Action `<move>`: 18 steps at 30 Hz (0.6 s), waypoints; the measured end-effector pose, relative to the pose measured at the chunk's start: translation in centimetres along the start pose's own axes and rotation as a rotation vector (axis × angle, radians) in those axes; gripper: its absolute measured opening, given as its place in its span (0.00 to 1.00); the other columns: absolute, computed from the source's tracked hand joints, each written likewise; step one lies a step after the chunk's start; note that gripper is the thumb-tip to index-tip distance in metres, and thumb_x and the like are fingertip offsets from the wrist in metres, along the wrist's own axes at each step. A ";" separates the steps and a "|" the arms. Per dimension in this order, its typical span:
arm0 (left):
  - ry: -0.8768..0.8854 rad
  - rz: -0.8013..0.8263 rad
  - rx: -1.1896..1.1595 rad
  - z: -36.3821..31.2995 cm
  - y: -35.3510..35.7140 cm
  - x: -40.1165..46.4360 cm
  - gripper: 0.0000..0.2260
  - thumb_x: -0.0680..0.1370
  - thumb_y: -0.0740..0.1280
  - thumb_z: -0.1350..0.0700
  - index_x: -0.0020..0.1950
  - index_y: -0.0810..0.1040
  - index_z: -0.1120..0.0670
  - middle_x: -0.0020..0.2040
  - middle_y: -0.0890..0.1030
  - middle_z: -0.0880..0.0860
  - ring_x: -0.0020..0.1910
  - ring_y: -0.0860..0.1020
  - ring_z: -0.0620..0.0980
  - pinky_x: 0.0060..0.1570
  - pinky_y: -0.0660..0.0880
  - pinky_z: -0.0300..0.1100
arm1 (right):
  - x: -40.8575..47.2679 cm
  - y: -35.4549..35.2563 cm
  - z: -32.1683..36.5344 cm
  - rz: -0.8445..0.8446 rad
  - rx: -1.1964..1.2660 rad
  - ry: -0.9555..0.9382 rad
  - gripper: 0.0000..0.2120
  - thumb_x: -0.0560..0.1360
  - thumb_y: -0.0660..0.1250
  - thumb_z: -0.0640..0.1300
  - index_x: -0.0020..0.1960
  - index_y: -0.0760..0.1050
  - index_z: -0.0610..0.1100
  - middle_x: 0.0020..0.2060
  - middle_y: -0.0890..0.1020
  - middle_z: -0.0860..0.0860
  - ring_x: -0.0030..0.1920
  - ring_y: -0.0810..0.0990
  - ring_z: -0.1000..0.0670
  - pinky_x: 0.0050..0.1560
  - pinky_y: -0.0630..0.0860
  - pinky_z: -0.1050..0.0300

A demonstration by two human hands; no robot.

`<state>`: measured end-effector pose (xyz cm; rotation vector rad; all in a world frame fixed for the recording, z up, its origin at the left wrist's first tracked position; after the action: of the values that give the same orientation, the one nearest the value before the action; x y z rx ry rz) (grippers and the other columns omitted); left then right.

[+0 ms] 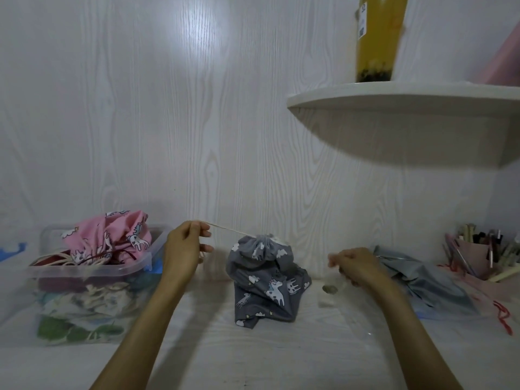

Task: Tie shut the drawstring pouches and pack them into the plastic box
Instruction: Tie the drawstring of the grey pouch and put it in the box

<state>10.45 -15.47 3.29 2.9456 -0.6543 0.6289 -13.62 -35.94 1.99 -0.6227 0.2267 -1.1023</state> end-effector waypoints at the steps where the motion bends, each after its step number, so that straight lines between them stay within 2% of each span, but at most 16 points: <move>1: -0.024 0.066 0.007 0.1 0.4 0.0 0.14 0.82 0.54 0.59 0.42 0.75 0.52 0.40 0.78 0.51 0.31 0.76 0.48 0.30 0.68 0.38 | -0.3 0.6 -0.3 0.117 -0.153 0.052 0.11 0.76 0.65 0.44 0.36 0.76 0.41 0.29 0.75 0.50 0.28 0.70 0.53 0.29 0.67 0.63; 3: -0.029 0.151 0.119 0.6 0.8 0.1 0.13 0.82 0.54 0.58 0.42 0.76 0.54 0.39 0.80 0.52 0.31 0.77 0.49 0.30 0.69 0.39 | -1.1 1.9 -0.4 0.311 -0.392 0.133 0.10 0.77 0.64 0.46 0.44 0.76 0.40 0.34 0.78 0.49 0.27 0.70 0.54 0.25 0.67 0.65; 5: 0.004 0.198 0.338 1.3 0.8 0.2 0.13 0.82 0.56 0.57 0.42 0.77 0.54 0.39 0.81 0.52 0.32 0.80 0.49 0.31 0.72 0.41 | -1.5 2.7 0.2 0.355 -0.446 0.127 0.12 0.78 0.63 0.47 0.54 0.75 0.38 0.43 0.79 0.47 0.29 0.73 0.54 0.28 0.70 0.65; 7: -0.003 0.254 0.521 2.2 1.0 0.3 0.14 0.81 0.57 0.55 0.41 0.78 0.53 0.38 0.82 0.50 0.33 0.82 0.48 0.36 0.77 0.43 | -1.9 3.1 1.8 0.326 -0.374 0.037 0.10 0.79 0.60 0.46 0.54 0.74 0.41 0.41 0.78 0.47 0.31 0.76 0.53 0.30 0.71 0.63; 9: -0.035 0.308 0.576 2.8 1.2 0.2 0.14 0.80 0.58 0.53 0.38 0.78 0.52 0.38 0.83 0.49 0.33 0.82 0.48 0.40 0.78 0.44 | -2.8 3.2 3.9 0.312 -0.219 -0.069 0.12 0.79 0.61 0.48 0.48 0.76 0.40 0.37 0.79 0.45 0.33 0.77 0.50 0.27 0.68 0.63; 10: -0.044 0.314 0.574 2.9 1.2 0.2 0.15 0.80 0.58 0.53 0.37 0.78 0.51 0.37 0.83 0.48 0.33 0.83 0.48 0.41 0.78 0.45 | -3.7 3.4 5.1 0.329 -0.191 -0.123 0.14 0.78 0.62 0.51 0.49 0.77 0.39 0.37 0.80 0.45 0.33 0.76 0.51 0.26 0.67 0.63; 11: -0.040 0.308 0.577 3.0 1.3 0.3 0.15 0.80 0.58 0.53 0.37 0.78 0.51 0.37 0.83 0.48 0.33 0.83 0.48 0.42 0.78 0.46 | -4.7 3.7 6.2 0.363 -0.232 -0.178 0.17 0.76 0.64 0.54 0.51 0.77 0.40 0.37 0.80 0.47 0.32 0.76 0.53 0.26 0.67 0.65; 13: -0.027 0.290 0.623 2.9 1.1 0.3 0.13 0.80 0.59 0.53 0.41 0.80 0.52 0.39 0.83 0.50 0.35 0.83 0.48 0.46 0.80 0.49 | -6.6 5.4 7.4 0.465 -0.418 -0.247 0.22 0.71 0.69 0.58 0.56 0.74 0.43 0.40 0.77 0.51 0.37 0.76 0.53 0.32 0.72 0.65; 15: 0.008 0.302 0.806 2.4 0.9 -0.1 0.11 0.79 0.61 0.52 0.55 0.79 0.54 0.50 0.83 0.52 0.46 0.82 0.51 0.52 0.78 0.50 | -7.7 7.9 7.1 0.558 -0.539 -0.254 0.22 0.69 0.72 0.58 0.54 0.74 0.45 0.38 0.76 0.52 0.39 0.76 0.51 0.35 0.73 0.61; 16: 0.012 0.328 0.936 2.1 0.7 -0.4 0.14 0.78 0.63 0.52 0.62 0.75 0.54 0.56 0.80 0.54 0.53 0.80 0.53 0.54 0.76 0.49 | -7.5 9.1 6.6 0.558 -0.563 -0.257 0.19 0.69 0.72 0.59 0.51 0.74 0.46 0.34 0.75 0.53 0.37 0.76 0.51 0.33 0.72 0.61; 17: 0.004 0.364 1.041 1.8 0.4 -0.6 0.18 0.77 0.66 0.52 0.65 0.72 0.54 0.60 0.78 0.54 0.56 0.78 0.54 0.55 0.75 0.48 | -7.3 10.0 6.1 0.524 -0.585 -0.274 0.17 0.69 0.71 0.60 0.44 0.73 0.47 0.32 0.73 0.54 0.34 0.75 0.52 0.32 0.70 0.61; 18: -0.030 0.403 1.099 1.2 0.2 -0.9 0.18 0.76 0.67 0.52 0.65 0.71 0.55 0.60 0.77 0.55 0.55 0.78 0.54 0.54 0.76 0.47 | -6.8 10.4 5.8 0.471 -0.610 -0.291 0.16 0.70 0.69 0.60 0.38 0.69 0.49 0.30 0.70 0.54 0.31 0.72 0.53 0.30 0.67 0.62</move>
<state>10.09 -15.48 1.80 3.8019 -1.2427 1.3367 -6.03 -24.67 -0.18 -1.1927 0.4380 -0.4654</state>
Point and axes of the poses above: each hand's wrist, its own x-axis towards the middle knuckle, its own y-axis out of the palm, z = x × y, the point moved 5 cm from there along x, towards the middle knuckle
